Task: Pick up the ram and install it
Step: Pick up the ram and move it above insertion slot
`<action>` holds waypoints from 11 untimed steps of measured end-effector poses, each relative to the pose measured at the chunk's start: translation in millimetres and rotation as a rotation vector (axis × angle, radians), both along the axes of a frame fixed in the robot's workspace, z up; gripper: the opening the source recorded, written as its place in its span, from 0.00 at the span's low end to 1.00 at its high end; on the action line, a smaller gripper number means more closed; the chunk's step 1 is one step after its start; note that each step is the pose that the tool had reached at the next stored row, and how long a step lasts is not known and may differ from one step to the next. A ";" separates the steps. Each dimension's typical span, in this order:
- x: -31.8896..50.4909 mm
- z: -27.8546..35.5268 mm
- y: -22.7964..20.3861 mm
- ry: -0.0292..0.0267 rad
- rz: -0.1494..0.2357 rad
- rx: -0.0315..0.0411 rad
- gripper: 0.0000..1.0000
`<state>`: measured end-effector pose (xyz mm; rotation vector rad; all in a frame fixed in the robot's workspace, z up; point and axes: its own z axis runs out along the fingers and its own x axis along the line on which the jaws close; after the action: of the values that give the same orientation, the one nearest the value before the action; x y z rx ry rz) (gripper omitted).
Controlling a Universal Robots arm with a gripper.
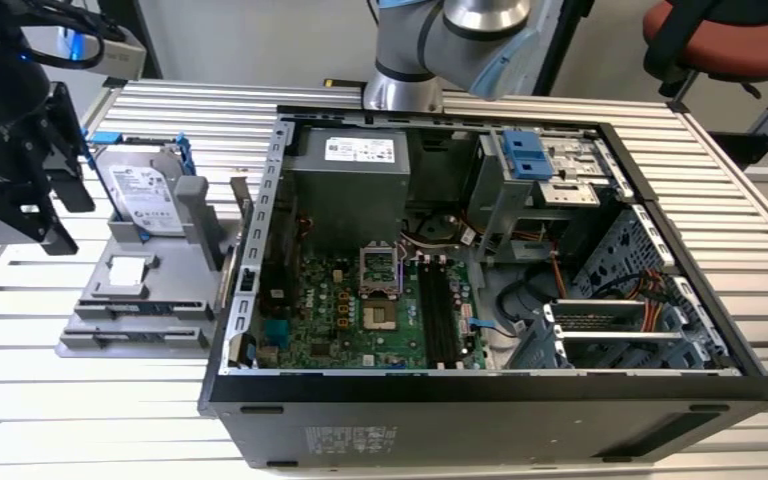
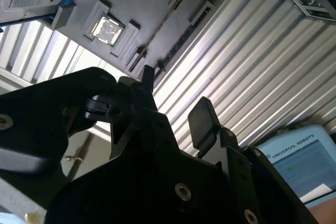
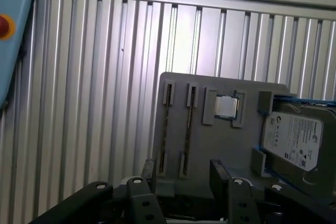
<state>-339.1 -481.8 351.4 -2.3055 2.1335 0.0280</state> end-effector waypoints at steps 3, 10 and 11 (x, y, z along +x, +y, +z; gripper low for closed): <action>0.0 -3.2 0.0 0.0001 -0.007 -0.0001 1.00; -0.1 -10.9 0.0 0.0001 -0.023 0.0000 1.00; -0.1 -11.9 0.0 0.0001 -0.023 -0.0001 1.00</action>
<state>-339.2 -481.8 339.5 -2.2811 2.1595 0.0280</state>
